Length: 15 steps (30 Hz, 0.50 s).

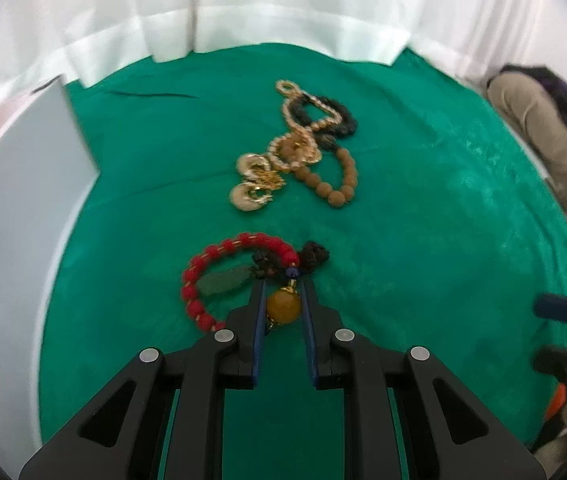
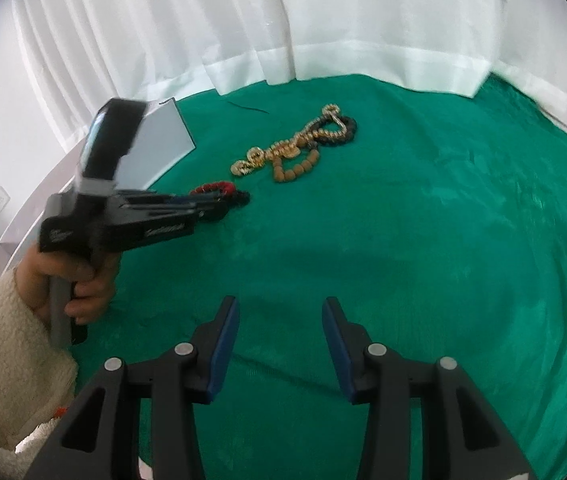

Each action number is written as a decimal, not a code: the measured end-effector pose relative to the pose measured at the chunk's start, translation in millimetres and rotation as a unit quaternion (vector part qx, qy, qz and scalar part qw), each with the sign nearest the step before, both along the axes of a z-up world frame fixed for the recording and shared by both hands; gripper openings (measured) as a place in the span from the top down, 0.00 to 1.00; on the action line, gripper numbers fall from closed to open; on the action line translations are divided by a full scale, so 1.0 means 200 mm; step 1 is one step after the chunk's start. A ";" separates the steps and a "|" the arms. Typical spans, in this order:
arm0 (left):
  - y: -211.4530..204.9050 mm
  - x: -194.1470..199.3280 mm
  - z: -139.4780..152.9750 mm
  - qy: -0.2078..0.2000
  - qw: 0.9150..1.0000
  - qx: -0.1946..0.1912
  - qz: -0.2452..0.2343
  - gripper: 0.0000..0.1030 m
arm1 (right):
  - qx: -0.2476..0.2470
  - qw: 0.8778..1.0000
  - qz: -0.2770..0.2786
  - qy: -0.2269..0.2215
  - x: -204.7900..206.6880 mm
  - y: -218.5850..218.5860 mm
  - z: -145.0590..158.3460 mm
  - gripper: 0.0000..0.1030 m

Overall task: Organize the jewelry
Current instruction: 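Grasp the red bead bracelet by its amber bead with the left gripper, then lift the red bead bracelet and carry it over the white box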

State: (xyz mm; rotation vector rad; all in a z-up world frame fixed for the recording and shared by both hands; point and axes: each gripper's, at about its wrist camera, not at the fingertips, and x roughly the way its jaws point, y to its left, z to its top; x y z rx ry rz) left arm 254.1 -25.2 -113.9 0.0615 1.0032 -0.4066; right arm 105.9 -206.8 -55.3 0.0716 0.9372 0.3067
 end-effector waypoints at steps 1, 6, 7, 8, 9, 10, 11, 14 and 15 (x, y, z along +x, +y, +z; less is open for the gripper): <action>0.04 -0.01 0.01 0.003 1.000 -0.011 0.006 0.85 | 0.001 1.000 0.006 0.002 0.03 0.01 0.00 0.57; 0.14 -0.06 0.05 0.011 0.999 -0.031 0.020 0.85 | 0.009 0.998 0.058 0.032 0.22 0.13 -0.05 0.57; 0.16 -0.07 0.05 0.012 0.999 -0.036 0.022 0.85 | 0.010 0.997 0.071 0.037 0.26 0.17 -0.07 0.57; 0.18 -0.08 0.06 0.013 0.999 -0.042 0.027 0.85 | 0.006 0.996 0.085 0.039 0.30 0.21 -0.09 0.57; 0.19 -0.08 0.06 0.014 0.998 -0.048 0.030 0.85 | -0.001 0.994 0.100 0.040 0.35 0.25 -0.10 0.57; 0.21 -0.09 0.06 0.016 0.998 -0.055 0.036 0.85 | -0.005 0.992 0.117 0.039 0.39 0.29 -0.12 0.57; 0.22 -0.09 0.06 0.017 0.997 -0.058 0.040 0.85 | -0.009 0.990 0.134 0.040 0.43 0.33 -0.14 0.57; 0.26 -0.10 0.05 0.021 0.996 -0.068 0.053 0.85 | -0.039 0.985 0.164 0.044 0.54 0.44 -0.22 0.57; 0.27 -0.10 0.05 0.022 0.996 -0.072 0.057 0.85 | -0.043 0.983 0.172 0.041 0.57 0.47 -0.23 0.58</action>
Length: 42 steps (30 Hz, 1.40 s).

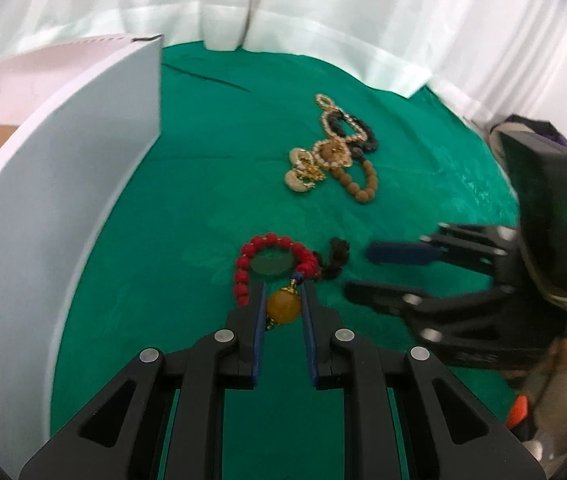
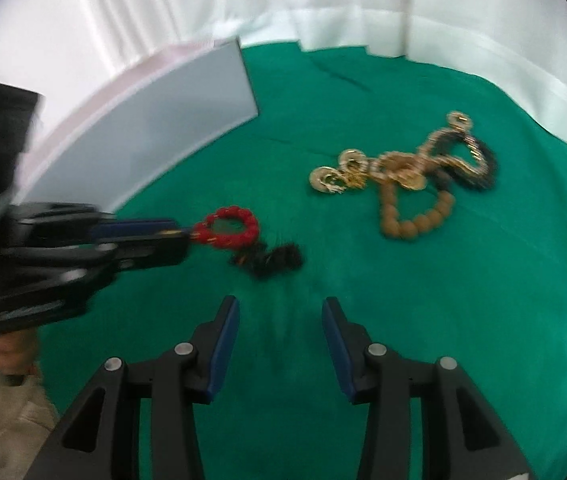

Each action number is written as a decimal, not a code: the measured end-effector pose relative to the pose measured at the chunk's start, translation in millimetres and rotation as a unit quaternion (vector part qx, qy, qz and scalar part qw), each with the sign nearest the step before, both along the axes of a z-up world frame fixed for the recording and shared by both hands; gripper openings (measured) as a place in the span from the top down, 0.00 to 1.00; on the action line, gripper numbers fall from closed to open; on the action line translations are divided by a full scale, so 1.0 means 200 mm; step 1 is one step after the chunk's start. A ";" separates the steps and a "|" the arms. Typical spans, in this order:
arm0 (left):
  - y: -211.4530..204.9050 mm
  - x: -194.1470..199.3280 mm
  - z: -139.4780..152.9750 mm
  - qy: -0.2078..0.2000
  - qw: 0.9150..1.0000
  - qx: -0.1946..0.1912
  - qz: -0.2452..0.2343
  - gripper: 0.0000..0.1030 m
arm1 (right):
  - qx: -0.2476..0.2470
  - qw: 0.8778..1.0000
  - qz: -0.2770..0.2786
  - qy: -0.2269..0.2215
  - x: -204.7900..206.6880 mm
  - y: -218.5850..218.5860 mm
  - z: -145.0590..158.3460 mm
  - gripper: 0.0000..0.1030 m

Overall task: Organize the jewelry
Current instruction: 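Lift the red bead bracelet and carry it over the white box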

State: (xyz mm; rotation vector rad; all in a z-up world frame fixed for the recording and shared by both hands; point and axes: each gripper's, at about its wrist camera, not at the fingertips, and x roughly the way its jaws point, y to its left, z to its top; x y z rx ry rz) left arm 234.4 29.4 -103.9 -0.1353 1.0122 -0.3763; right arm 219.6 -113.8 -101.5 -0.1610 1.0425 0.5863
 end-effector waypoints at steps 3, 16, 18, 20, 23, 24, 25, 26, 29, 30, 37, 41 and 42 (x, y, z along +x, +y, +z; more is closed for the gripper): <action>0.03 0.00 0.01 0.002 1.000 -0.013 0.007 0.85 | -0.005 1.000 0.023 -0.018 0.04 0.06 -0.01 0.57; 0.14 -0.06 0.11 0.003 0.998 -0.042 0.047 0.85 | 0.008 0.999 0.041 -0.003 0.01 0.07 0.04 0.83; 0.15 -0.09 0.16 -0.003 0.997 -0.050 0.050 0.85 | 0.032 0.999 0.027 0.007 -0.03 0.01 0.10 0.83; 0.16 -0.14 0.24 -0.010 0.997 -0.059 0.053 0.85 | 0.058 0.998 0.015 0.013 -0.06 -0.05 0.17 0.83; 0.18 -0.21 0.33 -0.017 0.996 -0.071 0.058 0.85 | 0.083 0.996 0.001 0.015 -0.07 -0.12 0.27 0.83; 0.18 -0.23 0.35 -0.018 0.995 -0.074 0.061 0.85 | 0.089 0.996 -0.004 0.015 -0.10 -0.15 0.30 0.83; 0.19 -0.25 0.38 -0.019 0.995 -0.078 0.064 0.85 | 0.097 0.995 -0.008 0.016 -0.11 -0.17 0.34 0.83; 0.20 -0.27 0.40 -0.019 0.994 -0.081 0.067 0.85 | 0.104 0.994 -0.010 0.018 -0.12 -0.17 0.36 0.83; 0.22 -0.32 0.48 -0.021 0.993 -0.088 0.075 0.85 | 0.112 0.993 -0.010 0.017 -0.15 -0.17 0.44 0.83; 0.23 -0.33 0.49 -0.022 0.993 -0.087 0.078 0.85 | 0.112 0.994 -0.010 0.014 -0.16 -0.16 0.46 0.83; 0.34 -0.44 0.64 -0.031 0.989 -0.094 0.107 0.85 | 0.115 0.993 0.012 -0.003 -0.20 -0.06 0.64 0.83; 0.45 -0.52 0.76 -0.044 0.986 -0.097 0.131 0.85 | 0.120 0.992 0.036 -0.018 -0.20 0.05 0.76 0.83; 0.48 -0.54 0.78 -0.047 0.985 -0.096 0.138 0.85 | 0.122 0.991 0.042 -0.021 -0.20 0.08 0.79 0.83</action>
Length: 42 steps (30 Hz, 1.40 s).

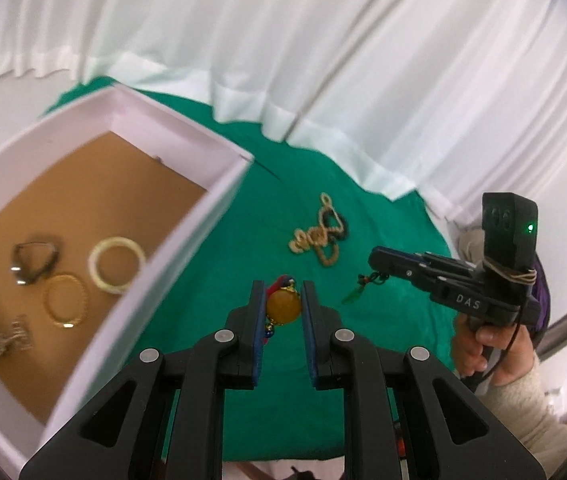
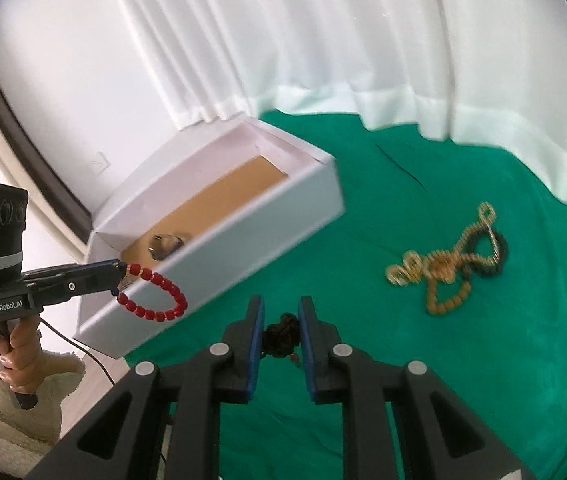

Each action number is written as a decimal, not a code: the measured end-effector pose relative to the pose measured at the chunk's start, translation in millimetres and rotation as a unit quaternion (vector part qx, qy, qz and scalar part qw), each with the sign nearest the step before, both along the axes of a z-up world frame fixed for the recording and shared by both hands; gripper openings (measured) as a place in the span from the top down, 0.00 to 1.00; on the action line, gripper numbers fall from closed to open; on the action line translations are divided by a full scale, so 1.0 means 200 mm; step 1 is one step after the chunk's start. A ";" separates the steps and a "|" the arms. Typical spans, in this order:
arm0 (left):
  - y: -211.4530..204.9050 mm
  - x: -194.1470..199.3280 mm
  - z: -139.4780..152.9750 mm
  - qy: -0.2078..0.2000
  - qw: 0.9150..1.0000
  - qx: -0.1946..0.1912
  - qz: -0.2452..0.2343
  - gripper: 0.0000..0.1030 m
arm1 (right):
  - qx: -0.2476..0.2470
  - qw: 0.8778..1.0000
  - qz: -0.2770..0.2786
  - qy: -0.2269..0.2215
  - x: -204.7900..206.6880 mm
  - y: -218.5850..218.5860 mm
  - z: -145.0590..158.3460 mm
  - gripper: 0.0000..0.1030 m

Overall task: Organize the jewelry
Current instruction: 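Lift the red bead bracelet and carry it over the white box, then open the left gripper to drop the red bead bracelet into the box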

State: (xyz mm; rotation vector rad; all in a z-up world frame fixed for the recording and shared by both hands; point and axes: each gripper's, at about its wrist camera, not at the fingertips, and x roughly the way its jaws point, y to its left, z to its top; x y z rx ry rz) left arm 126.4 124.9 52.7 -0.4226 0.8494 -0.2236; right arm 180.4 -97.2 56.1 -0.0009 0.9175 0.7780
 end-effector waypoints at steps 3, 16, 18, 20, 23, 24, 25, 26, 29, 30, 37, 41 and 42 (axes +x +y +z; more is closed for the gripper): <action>0.11 -0.06 0.09 -0.012 0.999 0.009 0.029 0.85 | 0.011 1.000 0.021 -0.012 0.02 0.12 0.08 0.83; 0.55 0.01 -0.01 0.023 0.988 0.053 0.141 0.85 | 0.014 0.993 0.110 -0.044 0.16 0.82 0.22 0.83; 0.58 0.07 -0.07 0.038 0.987 0.055 0.144 0.85 | 0.003 0.993 0.114 -0.040 0.22 0.91 0.19 0.83; 0.60 0.15 -0.14 0.052 0.987 0.056 0.143 0.85 | -0.009 0.993 0.115 -0.035 0.27 0.98 0.14 0.83; 0.63 0.27 -0.20 0.063 0.986 0.059 0.145 0.85 | -0.029 0.993 0.110 -0.032 0.36 1.04 0.07 0.83; 0.64 0.28 -0.20 0.065 0.985 0.062 0.147 0.85 | -0.038 0.993 0.106 -0.033 0.39 1.06 0.05 0.83; 0.64 0.33 -0.23 0.069 0.984 0.070 0.149 0.85 | -0.045 0.993 0.103 -0.033 0.42 1.06 0.02 0.83; 0.66 0.37 -0.25 0.072 0.983 0.071 0.150 0.85 | -0.054 0.993 0.100 -0.031 0.45 1.07 -0.01 0.83; 0.70 0.49 -0.35 0.090 0.981 0.075 0.155 0.85 | -0.077 0.993 0.087 -0.023 0.54 1.10 -0.11 0.83; 0.70 0.52 -0.38 0.096 0.980 0.076 0.157 0.85 | -0.082 0.993 0.087 -0.020 0.56 1.11 -0.14 0.83; 0.72 0.60 -0.52 0.126 0.972 0.115 0.164 0.41 | -0.087 0.995 0.047 -0.008 0.64 1.08 -0.24 0.55; 0.68 0.51 -0.42 0.099 0.973 0.122 0.169 0.33 | -0.075 0.996 0.043 -0.020 0.59 1.02 -0.18 0.55; 0.66 0.49 -0.40 0.093 0.974 0.121 0.168 0.32 | -0.071 0.996 0.041 -0.025 0.57 1.00 -0.16 0.55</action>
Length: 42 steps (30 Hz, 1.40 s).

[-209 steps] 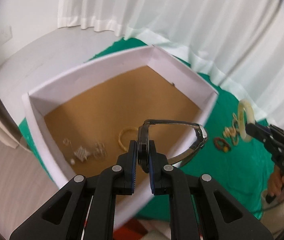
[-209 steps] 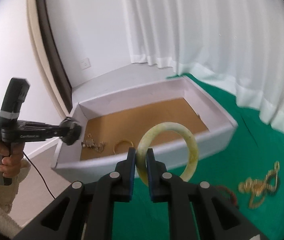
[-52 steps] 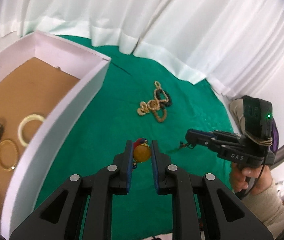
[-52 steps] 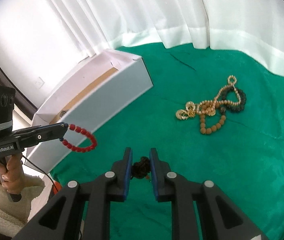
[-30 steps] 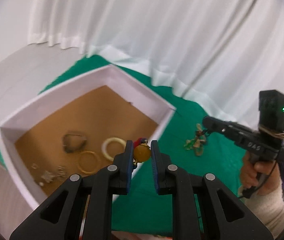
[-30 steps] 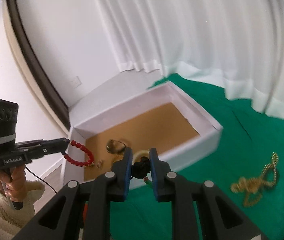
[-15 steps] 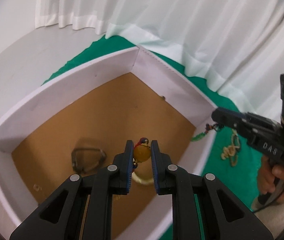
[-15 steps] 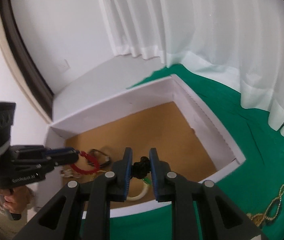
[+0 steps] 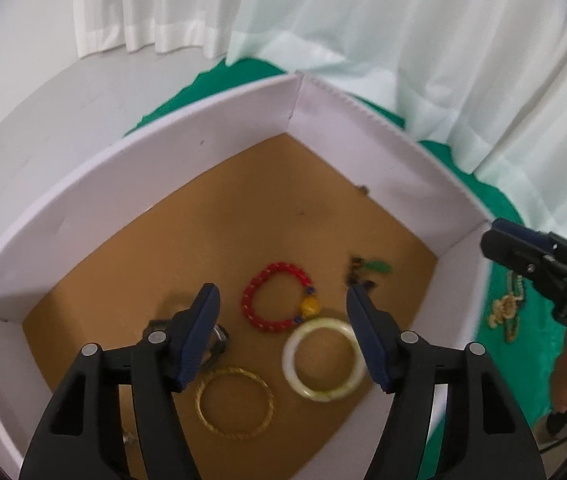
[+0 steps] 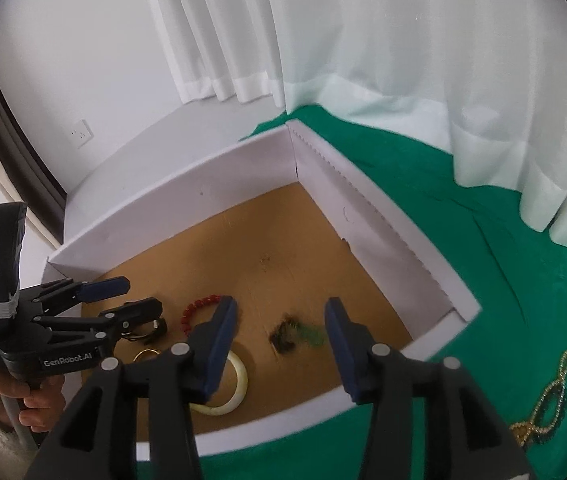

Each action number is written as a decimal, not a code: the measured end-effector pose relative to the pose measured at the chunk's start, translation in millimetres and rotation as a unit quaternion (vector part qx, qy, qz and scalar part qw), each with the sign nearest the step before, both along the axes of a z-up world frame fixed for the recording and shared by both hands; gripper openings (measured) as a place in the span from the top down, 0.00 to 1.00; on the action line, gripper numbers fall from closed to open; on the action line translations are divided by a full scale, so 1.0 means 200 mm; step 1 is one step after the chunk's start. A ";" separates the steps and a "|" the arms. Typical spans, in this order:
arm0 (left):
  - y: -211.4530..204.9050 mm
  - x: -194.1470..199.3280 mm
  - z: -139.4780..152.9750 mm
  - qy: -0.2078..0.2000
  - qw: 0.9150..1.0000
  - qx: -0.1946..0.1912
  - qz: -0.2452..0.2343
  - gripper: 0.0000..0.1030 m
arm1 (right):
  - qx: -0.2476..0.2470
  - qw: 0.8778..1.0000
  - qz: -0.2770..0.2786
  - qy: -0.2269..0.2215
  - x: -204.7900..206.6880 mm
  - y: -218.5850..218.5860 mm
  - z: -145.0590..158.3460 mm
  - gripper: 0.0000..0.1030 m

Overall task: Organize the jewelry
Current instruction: 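Open the left gripper to drop the red bead bracelet into the box, then move both grippers back over the jewelry pile on the cloth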

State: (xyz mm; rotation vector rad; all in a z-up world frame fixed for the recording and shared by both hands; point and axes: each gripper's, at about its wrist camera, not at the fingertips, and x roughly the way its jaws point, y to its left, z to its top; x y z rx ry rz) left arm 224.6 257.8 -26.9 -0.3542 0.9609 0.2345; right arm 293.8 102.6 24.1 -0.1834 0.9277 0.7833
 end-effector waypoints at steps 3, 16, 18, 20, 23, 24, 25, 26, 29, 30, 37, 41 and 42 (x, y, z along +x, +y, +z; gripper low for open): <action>-0.10 -0.10 0.09 -0.025 1.000 0.007 -0.017 0.25 | 0.010 1.000 -0.003 -0.011 -0.12 -0.08 0.04 0.53; -0.83 -0.44 0.13 -0.056 0.985 -0.013 -0.162 0.15 | -0.032 0.995 -0.084 -0.039 -0.65 -0.74 -0.13 0.51; -0.93 -0.45 0.06 -0.047 0.982 -0.013 -0.181 0.15 | -0.044 0.992 -0.111 -0.039 -0.71 -0.89 -0.18 0.51; -1.03 -0.44 -0.02 -0.034 0.980 -0.020 -0.195 0.15 | -0.058 0.987 -0.146 -0.041 -0.77 -1.05 -0.23 0.51; -1.13 -0.42 -0.12 -0.021 0.978 -0.020 -0.205 0.15 | -0.073 0.977 -0.197 -0.042 -0.82 -1.24 -0.30 0.51; -1.16 -0.41 -0.15 -0.021 0.978 -0.015 -0.208 0.15 | -0.076 0.974 -0.209 -0.042 -0.83 -1.29 -0.32 0.51; -1.18 -0.41 -0.17 -0.021 0.977 -0.011 -0.210 0.15 | -0.080 0.971 -0.222 -0.042 -0.85 -1.34 -0.34 0.51; -1.21 -0.40 -0.20 -0.020 0.977 -0.002 -0.213 0.15 | -0.084 0.966 -0.240 -0.042 -0.87 -1.40 -0.37 0.51; -1.28 -0.39 -0.27 -0.013 0.975 0.015 -0.222 0.15 | -0.081 0.960 -0.265 -0.038 -0.89 -1.49 -0.41 0.51; -1.30 -0.39 -0.29 -0.008 0.974 0.021 -0.225 0.15 | -0.080 0.958 -0.271 -0.038 -0.89 -1.51 -0.43 0.51; -1.38 -0.35 -0.36 -0.009 0.968 0.054 -0.244 0.15 | -0.074 0.956 -0.281 -0.027 -0.91 -1.59 -0.51 0.51; -1.42 -0.30 -0.37 -0.003 0.966 0.059 -0.253 0.15 | -0.072 0.955 -0.288 -0.023 -0.89 -1.60 -0.52 0.51; -1.42 -0.29 -0.37 -0.005 0.965 0.061 -0.254 0.15 | -0.074 0.954 -0.289 -0.024 -0.89 -1.61 -0.52 0.51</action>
